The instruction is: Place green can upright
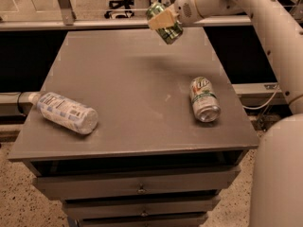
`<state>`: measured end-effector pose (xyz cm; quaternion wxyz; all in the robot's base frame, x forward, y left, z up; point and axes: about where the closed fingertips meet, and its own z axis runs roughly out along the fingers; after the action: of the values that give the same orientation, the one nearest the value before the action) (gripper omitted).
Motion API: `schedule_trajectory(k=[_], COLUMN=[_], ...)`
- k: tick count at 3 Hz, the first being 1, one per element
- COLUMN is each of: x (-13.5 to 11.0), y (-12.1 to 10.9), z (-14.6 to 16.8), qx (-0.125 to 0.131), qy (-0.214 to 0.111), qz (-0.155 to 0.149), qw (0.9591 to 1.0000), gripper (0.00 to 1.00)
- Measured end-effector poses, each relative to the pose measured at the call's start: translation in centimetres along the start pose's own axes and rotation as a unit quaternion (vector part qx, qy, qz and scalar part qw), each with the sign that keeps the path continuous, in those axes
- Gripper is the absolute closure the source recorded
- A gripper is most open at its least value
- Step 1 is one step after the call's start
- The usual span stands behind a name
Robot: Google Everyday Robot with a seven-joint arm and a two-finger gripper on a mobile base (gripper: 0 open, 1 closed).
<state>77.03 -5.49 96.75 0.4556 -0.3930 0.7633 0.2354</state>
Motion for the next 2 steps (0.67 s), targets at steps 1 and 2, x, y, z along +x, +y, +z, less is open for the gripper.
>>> schedule_trajectory(k=[1, 2], x=[2.9, 4.3], y=[1.8, 2.6], z=[-2.0, -3.2], qx=[-0.039, -0.060], qy=[-0.056, -0.110], qz=[-0.012, -0.035], qw=[0.9976, 0.9915], gripper=[1.00, 1.00])
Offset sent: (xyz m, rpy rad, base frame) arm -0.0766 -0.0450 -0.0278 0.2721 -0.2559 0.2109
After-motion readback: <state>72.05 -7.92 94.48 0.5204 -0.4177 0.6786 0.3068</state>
